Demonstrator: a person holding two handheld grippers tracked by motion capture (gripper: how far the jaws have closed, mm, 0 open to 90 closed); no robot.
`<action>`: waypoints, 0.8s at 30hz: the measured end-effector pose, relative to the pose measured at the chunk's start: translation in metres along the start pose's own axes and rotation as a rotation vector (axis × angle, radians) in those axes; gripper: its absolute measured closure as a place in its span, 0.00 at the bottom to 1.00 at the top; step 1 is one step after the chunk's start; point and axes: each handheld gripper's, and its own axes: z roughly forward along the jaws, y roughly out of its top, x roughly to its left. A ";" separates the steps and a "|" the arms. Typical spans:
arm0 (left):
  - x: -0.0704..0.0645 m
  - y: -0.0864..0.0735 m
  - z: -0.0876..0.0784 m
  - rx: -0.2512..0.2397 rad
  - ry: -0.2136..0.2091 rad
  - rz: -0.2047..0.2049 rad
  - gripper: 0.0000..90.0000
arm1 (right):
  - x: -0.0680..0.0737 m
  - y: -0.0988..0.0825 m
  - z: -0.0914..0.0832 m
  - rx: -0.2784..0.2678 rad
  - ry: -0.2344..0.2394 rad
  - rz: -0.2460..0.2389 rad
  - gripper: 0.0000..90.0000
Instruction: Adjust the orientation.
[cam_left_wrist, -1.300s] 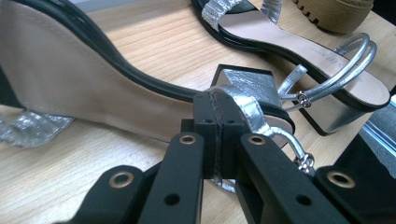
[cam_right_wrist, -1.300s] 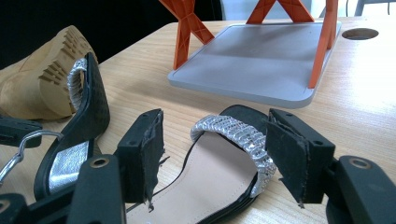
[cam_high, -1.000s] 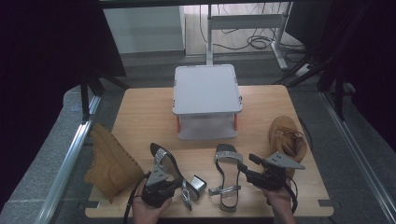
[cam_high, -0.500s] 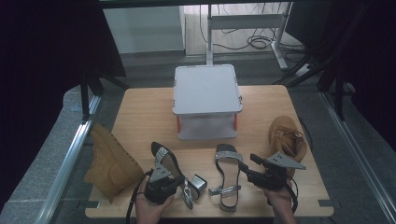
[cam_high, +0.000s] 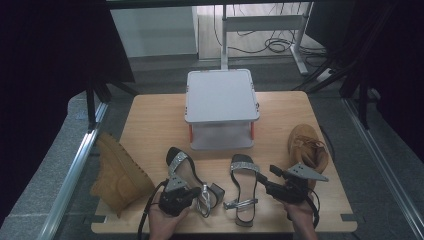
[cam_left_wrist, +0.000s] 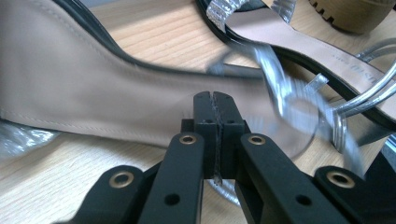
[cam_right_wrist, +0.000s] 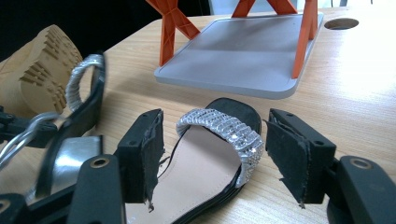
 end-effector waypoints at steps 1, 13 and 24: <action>0.000 0.001 0.001 0.000 -0.004 0.002 1.00 | 0.000 0.000 0.000 0.000 0.000 0.001 0.42; -0.005 0.033 0.010 -0.015 -0.012 0.040 0.99 | -0.001 -0.001 0.000 -0.001 -0.006 0.004 0.42; 0.006 0.037 -0.001 -0.045 -0.007 0.061 0.85 | 0.007 0.005 -0.005 -0.007 0.017 -0.028 0.52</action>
